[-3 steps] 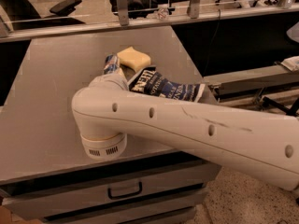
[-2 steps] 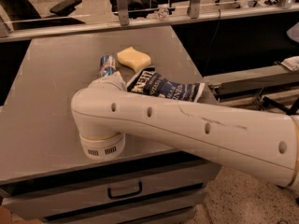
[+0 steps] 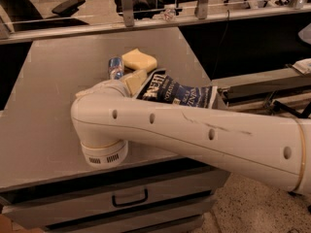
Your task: Move redbull can near sponge
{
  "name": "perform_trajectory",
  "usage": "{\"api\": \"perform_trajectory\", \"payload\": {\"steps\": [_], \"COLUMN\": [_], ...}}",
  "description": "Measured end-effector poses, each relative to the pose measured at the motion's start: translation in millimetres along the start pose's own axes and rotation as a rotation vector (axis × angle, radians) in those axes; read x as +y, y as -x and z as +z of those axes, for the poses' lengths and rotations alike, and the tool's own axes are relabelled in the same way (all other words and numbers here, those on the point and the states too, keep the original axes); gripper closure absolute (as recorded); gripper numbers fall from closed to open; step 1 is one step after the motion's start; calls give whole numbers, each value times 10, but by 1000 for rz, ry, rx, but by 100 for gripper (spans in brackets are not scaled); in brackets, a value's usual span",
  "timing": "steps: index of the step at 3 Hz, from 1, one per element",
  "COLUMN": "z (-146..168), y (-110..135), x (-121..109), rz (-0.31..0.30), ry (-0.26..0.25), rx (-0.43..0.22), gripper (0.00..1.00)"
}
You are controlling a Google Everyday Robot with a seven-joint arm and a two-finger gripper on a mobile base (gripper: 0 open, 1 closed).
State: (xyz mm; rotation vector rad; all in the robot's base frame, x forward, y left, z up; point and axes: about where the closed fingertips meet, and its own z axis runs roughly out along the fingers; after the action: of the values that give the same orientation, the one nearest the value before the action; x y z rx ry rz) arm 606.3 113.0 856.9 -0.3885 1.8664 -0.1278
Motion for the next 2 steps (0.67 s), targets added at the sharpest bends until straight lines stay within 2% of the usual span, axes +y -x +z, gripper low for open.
{"api": "perform_trajectory", "payload": {"steps": [1,2], "z": [-121,-594], "y": [84,-56], "x": [-47,65], "rz": [20,71], "ry": [-13,5], "rx": [-39,-78], "gripper": [0,0]}}
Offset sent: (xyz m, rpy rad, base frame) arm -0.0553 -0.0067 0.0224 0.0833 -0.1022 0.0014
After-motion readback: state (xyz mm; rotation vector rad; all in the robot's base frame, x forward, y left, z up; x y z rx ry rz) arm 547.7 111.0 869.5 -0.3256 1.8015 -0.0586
